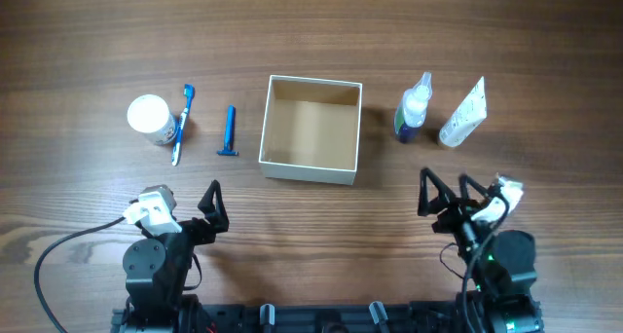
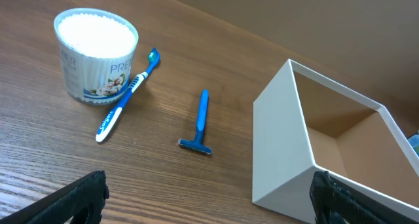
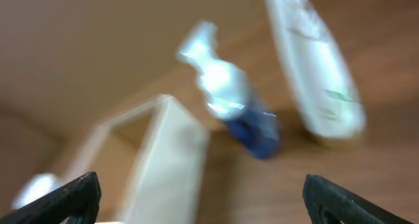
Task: Pack container
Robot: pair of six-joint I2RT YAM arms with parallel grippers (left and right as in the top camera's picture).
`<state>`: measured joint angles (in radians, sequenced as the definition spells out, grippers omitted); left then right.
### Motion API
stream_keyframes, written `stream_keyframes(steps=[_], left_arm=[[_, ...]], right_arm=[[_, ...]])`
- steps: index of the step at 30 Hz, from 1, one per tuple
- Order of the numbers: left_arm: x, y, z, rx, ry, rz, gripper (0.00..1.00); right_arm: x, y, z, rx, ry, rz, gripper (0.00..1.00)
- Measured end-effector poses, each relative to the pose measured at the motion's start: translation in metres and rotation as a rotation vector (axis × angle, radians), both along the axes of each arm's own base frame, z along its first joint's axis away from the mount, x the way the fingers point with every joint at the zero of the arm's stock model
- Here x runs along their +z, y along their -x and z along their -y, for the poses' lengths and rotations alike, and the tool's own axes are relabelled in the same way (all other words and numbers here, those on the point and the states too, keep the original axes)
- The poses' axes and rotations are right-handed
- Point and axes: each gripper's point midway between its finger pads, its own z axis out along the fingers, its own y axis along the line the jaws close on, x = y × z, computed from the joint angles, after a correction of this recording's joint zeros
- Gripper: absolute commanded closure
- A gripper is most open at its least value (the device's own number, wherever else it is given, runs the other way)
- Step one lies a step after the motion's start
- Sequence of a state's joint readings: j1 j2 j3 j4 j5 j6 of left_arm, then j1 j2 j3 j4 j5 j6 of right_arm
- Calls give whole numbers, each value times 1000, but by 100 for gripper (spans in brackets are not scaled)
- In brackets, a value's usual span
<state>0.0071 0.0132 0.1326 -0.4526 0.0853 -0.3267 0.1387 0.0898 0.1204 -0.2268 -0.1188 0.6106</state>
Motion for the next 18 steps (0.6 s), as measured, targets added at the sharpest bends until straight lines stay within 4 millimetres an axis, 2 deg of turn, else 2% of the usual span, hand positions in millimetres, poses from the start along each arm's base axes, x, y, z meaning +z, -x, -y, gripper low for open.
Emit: stream_keyframes(steps=[2, 4, 5, 7, 10, 12, 15, 17, 18], left_arm=[[0, 0, 0, 0, 0, 0, 0], [0, 0, 0, 0, 0, 0, 0], [0, 0, 0, 0, 0, -1, 0], [0, 0, 0, 0, 0, -2, 0], [-1, 0, 0, 0, 0, -3, 0], [-1, 0, 0, 0, 1, -4, 0], [-1, 0, 0, 0, 1, -7, 0], [-1, 0, 0, 0, 1, -6, 0], [-1, 0, 0, 0, 1, -6, 0]], right_arm=[[22, 4, -16, 89, -65, 39, 0], [57, 10, -27, 159, -81, 67, 0], [77, 12, -32, 191, -76, 37, 0], [103, 9, -37, 221, -42, -55, 0], [134, -14, -43, 264, 46, -234, 0], [150, -44, -46, 282, 107, -351, 0], [141, -98, -45, 270, 184, -526, 0], [114, -128, -45, 264, 213, -637, 1], [74, -143, -42, 251, 243, -753, 0]])
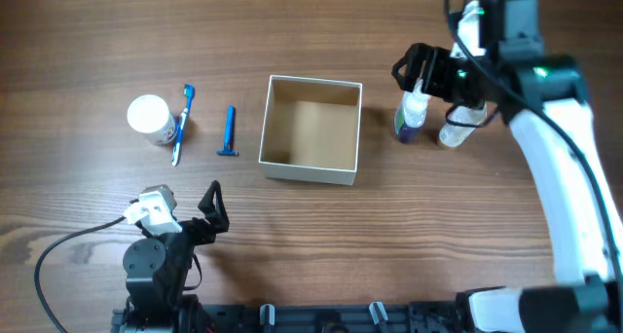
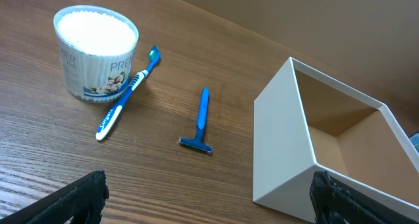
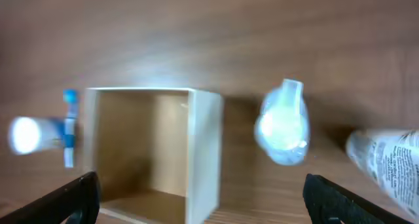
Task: Pack container
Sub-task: 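Reach the right gripper to the blue soap pump bottle and grasp it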
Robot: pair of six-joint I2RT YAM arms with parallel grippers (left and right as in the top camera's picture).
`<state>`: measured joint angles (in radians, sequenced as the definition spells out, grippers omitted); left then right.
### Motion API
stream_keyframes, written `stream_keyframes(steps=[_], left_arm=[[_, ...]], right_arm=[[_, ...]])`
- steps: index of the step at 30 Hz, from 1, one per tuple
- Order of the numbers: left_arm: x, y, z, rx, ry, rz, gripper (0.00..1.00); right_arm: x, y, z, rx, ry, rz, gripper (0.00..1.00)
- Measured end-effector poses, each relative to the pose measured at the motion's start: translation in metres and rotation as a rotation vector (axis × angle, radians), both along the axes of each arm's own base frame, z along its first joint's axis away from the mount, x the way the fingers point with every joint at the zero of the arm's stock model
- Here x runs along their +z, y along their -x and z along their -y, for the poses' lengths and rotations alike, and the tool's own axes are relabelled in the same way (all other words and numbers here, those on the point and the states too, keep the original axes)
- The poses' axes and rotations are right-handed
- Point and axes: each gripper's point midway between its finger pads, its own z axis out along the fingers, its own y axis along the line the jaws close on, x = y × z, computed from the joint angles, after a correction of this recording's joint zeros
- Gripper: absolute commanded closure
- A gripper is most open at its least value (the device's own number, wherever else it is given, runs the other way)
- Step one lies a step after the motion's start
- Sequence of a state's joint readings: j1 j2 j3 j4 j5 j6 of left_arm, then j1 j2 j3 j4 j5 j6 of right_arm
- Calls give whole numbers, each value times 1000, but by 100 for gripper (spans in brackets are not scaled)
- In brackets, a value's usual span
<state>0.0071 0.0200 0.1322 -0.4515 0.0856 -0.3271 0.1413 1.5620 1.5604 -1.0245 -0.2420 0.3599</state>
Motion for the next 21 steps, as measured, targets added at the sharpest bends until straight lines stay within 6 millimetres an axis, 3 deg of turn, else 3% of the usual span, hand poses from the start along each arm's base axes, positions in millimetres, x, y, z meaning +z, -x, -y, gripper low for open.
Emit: stream_keyframes(steps=[5, 8, 9, 14, 16, 21], left_arm=[[0, 0, 0, 0, 0, 0, 0], [0, 0, 0, 0, 0, 0, 0], [0, 0, 0, 0, 0, 0, 0], [0, 0, 0, 0, 0, 0, 0], [0, 0, 0, 0, 0, 0, 0], [0, 0, 0, -3, 1, 0, 0]], right_arm=[[-63, -15, 18, -63, 231, -130, 0], [-86, -19, 25, -79, 289, -182, 1], [-92, -20, 25, -78, 293, -196, 6], [-113, -27, 24, -74, 297, -225, 22], [-113, -27, 24, -74, 297, -226, 34], [-115, -21, 23, -73, 294, -251, 35]])
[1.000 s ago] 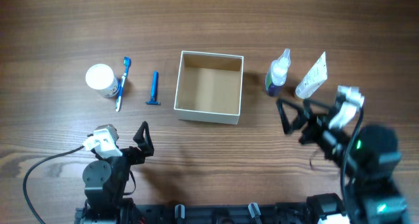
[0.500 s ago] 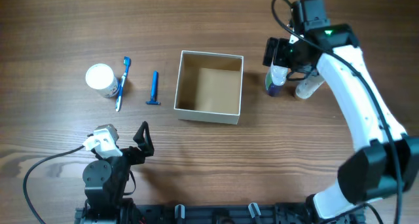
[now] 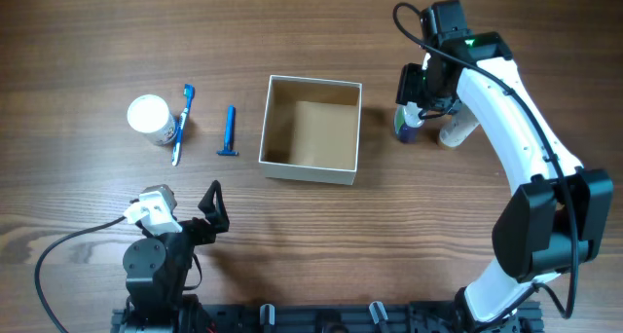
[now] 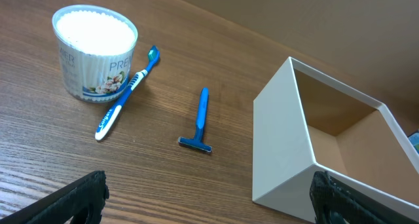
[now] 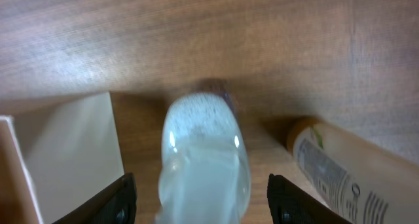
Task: Pack container
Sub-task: 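Reach the right gripper to the blue soap pump bottle and grasp it, then carry the soap bottle left and release it into the box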
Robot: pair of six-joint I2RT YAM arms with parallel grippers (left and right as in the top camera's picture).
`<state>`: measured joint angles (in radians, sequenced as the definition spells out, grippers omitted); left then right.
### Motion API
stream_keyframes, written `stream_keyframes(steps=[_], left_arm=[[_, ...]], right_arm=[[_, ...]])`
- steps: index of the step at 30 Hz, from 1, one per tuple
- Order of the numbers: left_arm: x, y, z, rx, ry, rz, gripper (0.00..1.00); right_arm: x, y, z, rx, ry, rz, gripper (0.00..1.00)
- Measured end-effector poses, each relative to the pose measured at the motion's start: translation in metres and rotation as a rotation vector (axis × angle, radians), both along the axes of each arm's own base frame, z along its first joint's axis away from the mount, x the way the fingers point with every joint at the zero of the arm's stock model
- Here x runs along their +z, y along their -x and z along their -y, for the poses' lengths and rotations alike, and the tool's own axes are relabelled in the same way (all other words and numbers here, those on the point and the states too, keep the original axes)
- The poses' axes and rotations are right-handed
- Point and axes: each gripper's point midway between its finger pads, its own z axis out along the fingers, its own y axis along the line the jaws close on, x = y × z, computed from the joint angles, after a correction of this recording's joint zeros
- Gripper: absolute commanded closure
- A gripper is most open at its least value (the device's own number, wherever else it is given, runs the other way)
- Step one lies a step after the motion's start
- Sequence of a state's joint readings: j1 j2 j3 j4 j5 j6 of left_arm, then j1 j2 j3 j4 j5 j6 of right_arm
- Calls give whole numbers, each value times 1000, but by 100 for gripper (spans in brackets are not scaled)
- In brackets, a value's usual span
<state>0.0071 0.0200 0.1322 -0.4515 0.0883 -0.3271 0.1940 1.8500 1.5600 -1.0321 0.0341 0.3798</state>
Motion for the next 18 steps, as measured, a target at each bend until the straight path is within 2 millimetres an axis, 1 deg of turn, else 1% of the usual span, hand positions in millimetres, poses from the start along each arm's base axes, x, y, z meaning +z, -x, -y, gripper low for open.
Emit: stream_keyframes(steps=[4, 6, 12, 13, 14, 18], left_arm=[[0, 0, 0, 0, 0, 0, 0], [0, 0, 0, 0, 0, 0, 0], [0, 0, 0, 0, 0, 0, 0], [0, 0, 0, 0, 0, 0, 0], [0, 0, 0, 0, 0, 0, 0], [0, 0, 0, 0, 0, 0, 0]], right_arm=[[0, 2, -12, 29, 0, -1, 36], [0, 3, -14, 35, 1, -1, 35], [-1, 3, -7, 22, 41, 2, 34], [-1, 2, -6, 17, 47, 4, 31], [-1, 2, -5, 10, 53, 5, 30], [0, 1, -2, -4, 68, 10, 31]])
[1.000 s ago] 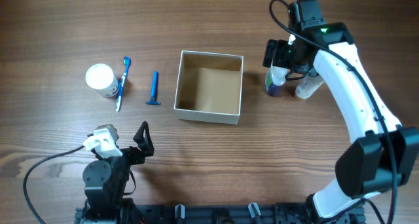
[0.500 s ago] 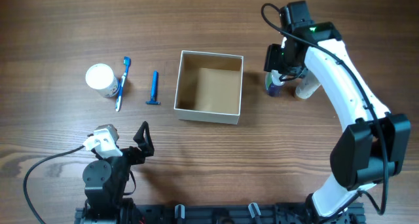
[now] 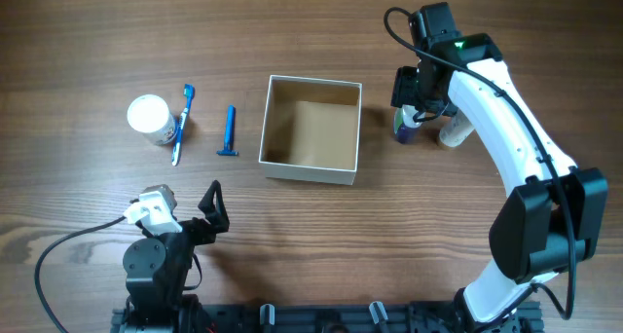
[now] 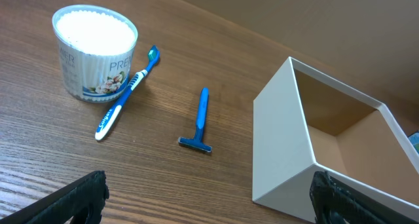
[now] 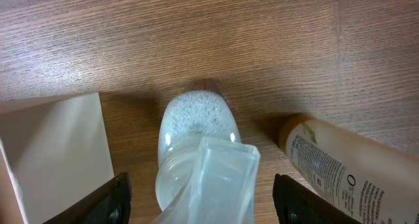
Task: Pack container
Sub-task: 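Carry the soap bottle left and release it into the box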
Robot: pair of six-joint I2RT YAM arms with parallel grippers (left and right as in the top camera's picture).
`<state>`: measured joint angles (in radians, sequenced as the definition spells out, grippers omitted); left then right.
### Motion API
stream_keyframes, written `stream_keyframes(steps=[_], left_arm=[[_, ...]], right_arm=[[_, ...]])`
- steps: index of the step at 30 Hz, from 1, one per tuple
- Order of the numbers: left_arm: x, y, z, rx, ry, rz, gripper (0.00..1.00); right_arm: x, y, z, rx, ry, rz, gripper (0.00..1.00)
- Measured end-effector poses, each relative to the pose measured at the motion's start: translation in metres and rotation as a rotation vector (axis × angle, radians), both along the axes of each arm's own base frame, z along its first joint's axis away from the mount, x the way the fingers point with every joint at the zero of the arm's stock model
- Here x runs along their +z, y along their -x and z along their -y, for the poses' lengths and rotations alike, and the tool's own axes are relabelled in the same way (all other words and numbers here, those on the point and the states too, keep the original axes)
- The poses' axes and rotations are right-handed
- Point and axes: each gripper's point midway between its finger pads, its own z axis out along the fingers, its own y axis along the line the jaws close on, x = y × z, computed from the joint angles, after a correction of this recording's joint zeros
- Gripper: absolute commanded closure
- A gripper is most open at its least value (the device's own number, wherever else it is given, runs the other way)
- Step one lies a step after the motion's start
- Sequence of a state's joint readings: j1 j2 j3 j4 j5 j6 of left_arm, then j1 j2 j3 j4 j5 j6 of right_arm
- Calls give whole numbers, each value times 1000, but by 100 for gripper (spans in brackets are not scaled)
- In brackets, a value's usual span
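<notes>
The open white cardboard box [image 3: 310, 129] stands mid-table, its wall also in the left wrist view [image 4: 288, 152]. A clear spray bottle [image 3: 406, 121] with blue liquid stands just right of the box. My right gripper [image 3: 417, 95] is over it, open. In the right wrist view its fingers [image 5: 108, 198] stand on either side of the bottle's cap [image 5: 204, 175] without touching it. A white tube [image 3: 454, 129] lies right of the bottle. My left gripper [image 3: 208, 212] rests open at the near edge.
Left of the box lie a blue razor [image 4: 200, 119], a blue-and-white toothbrush [image 4: 127, 93] and a round cup of cotton swabs [image 4: 95, 52]. The tube [image 5: 334, 168] lies close beside my right gripper's right finger.
My right gripper has come a little closer down over the spray bottle, whose cap now shows large between the fingers. The left arm and all objects are unmoved.
My right gripper first rested open at the near right edge of the table. Then it was up over the bottle and tube. Then it hung right above the spray bottle, and now it straddles the bottle's top. The left arm stayed still.
</notes>
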<state>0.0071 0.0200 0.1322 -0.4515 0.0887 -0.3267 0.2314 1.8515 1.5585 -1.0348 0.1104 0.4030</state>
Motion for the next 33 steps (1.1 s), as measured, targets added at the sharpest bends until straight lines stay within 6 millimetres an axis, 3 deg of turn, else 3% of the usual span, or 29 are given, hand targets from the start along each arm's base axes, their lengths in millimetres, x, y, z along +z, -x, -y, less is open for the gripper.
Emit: stream_keyframes(steps=[4, 9, 13, 17, 19, 21, 24, 26, 28, 30, 31, 33], left_arm=[[0, 0, 0, 0, 0, 0, 0], [0, 0, 0, 0, 0, 0, 0], [0, 0, 0, 0, 0, 0, 0], [0, 0, 0, 0, 0, 0, 0], [0, 0, 0, 0, 0, 0, 0], [0, 0, 0, 0, 0, 0, 0], [0, 0, 0, 0, 0, 0, 0], [0, 0, 0, 0, 0, 0, 0], [0, 0, 0, 0, 0, 0, 0], [0, 0, 0, 0, 0, 0, 0], [0, 0, 0, 0, 0, 0, 0], [0, 0, 0, 0, 0, 0, 0]], right_arm=[[-1, -1, 0, -1, 3, -1, 33], [-28, -4, 0, -5, 17, -51, 44], [-28, -3, 0, -11, 17, -52, 77], [-26, 2, 3, -2, 30, -68, 79], [-22, 15, 5, 3, 39, -103, 79], [1, 22, 2, 26, 34, -67, 78], [67, 38, -18, 93, -6, 100, 78], [127, 59, -47, 188, -63, 275, 77], [170, 77, -85, 297, -138, 420, 78], [181, 81, -123, 354, -202, 476, 76], [169, 74, -146, 360, -217, 467, 74], [139, 61, -159, 339, -186, 411, 74]])
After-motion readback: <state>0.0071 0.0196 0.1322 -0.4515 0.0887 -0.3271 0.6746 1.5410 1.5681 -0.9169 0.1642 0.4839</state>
